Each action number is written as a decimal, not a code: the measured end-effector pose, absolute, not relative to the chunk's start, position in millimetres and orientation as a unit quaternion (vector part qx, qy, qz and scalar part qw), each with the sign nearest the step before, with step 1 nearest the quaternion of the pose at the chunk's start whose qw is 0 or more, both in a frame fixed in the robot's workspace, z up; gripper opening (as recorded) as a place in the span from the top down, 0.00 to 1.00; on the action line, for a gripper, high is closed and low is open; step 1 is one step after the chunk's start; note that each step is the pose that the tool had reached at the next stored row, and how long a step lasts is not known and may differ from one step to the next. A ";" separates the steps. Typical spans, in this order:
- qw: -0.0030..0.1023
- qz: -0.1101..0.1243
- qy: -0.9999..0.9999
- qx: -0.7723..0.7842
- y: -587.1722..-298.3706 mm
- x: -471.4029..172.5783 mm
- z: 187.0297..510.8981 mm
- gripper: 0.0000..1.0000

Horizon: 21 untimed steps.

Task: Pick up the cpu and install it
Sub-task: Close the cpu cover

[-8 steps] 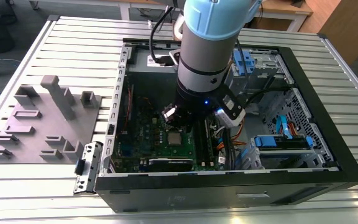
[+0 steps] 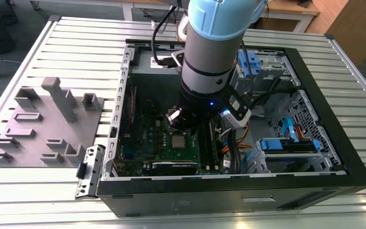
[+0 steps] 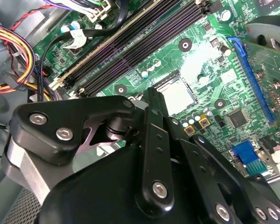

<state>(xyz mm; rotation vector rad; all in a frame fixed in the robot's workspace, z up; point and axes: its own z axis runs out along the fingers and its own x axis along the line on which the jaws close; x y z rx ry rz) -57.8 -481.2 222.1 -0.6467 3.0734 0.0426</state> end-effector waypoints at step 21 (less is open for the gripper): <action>0.000 0.014 0.978 -0.206 -465.6 -53.8 220.2 0.89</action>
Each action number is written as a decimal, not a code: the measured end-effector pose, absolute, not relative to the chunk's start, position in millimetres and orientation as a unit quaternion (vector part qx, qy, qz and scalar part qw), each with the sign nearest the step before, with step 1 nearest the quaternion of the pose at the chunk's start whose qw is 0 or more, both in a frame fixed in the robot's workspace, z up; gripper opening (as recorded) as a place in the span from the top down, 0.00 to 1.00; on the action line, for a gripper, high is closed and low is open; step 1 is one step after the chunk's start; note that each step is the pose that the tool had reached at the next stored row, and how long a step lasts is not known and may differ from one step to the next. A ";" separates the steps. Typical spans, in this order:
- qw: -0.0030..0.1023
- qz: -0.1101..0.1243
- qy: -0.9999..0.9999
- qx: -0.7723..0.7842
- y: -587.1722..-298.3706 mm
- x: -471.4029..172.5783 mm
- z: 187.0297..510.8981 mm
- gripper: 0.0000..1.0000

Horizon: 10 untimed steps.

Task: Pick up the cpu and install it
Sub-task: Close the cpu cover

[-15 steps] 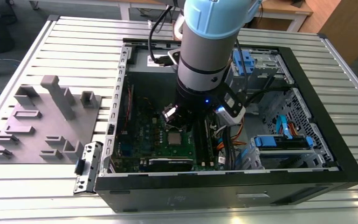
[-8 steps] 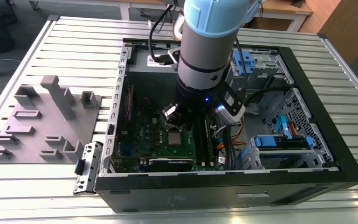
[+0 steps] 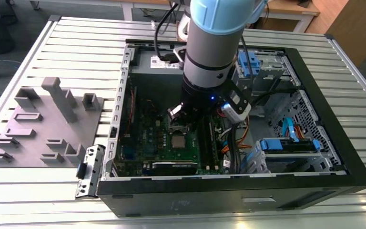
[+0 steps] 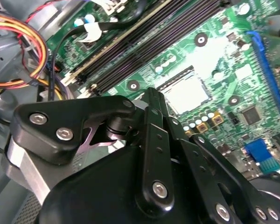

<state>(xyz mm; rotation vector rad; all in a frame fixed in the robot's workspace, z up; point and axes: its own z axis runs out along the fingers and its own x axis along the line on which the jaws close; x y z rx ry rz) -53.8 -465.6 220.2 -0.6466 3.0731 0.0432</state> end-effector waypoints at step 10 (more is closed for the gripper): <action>0.000 0.014 0.978 -0.206 -449.2 -49.0 217.9 0.89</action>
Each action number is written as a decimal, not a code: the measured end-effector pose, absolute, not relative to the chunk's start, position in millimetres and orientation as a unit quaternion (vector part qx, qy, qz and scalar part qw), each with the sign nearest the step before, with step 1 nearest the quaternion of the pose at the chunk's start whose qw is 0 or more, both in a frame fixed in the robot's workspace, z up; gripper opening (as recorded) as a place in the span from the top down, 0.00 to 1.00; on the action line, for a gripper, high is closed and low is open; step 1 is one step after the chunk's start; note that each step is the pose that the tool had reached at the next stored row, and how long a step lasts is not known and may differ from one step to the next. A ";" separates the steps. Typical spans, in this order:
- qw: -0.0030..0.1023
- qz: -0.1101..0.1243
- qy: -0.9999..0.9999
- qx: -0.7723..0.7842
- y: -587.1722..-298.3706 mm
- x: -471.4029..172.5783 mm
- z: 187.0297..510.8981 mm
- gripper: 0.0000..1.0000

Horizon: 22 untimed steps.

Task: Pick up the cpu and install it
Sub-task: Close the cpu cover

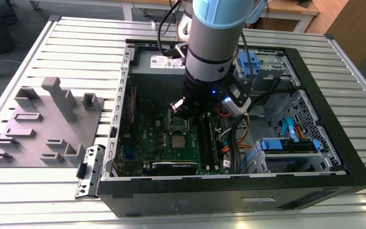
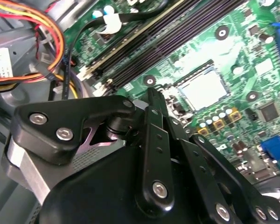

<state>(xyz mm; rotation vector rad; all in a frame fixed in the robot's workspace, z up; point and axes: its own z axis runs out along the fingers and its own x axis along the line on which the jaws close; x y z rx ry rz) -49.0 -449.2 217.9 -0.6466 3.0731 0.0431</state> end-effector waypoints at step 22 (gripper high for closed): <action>0.000 0.014 0.978 -0.206 -429.2 -48.2 210.6 0.89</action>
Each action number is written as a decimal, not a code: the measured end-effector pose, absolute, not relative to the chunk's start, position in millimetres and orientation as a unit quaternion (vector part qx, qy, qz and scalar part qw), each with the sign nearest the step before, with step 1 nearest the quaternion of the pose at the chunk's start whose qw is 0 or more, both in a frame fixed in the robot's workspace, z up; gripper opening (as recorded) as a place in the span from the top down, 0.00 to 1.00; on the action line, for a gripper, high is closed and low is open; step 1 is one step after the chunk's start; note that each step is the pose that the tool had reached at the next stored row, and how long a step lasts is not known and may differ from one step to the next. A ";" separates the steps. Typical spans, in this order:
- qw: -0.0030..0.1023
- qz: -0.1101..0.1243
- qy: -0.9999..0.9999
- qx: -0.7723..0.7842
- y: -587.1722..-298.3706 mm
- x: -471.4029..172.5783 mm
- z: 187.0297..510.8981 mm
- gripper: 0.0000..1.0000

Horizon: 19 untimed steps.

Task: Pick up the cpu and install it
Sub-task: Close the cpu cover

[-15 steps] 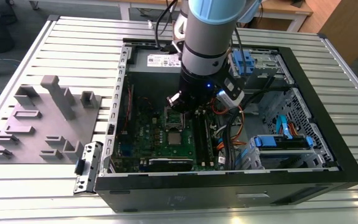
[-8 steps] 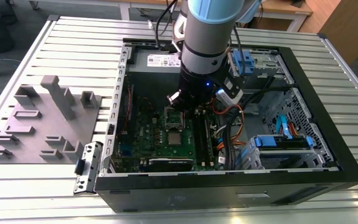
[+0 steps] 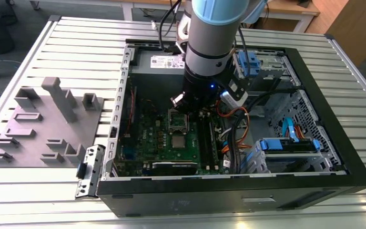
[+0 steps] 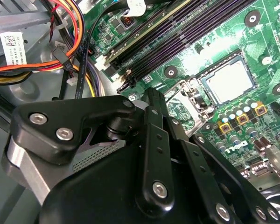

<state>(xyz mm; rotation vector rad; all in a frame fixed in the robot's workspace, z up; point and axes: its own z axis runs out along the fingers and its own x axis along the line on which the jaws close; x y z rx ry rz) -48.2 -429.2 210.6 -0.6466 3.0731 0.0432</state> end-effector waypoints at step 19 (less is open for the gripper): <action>0.001 0.014 0.978 -0.206 -428.9 -49.5 207.9 0.89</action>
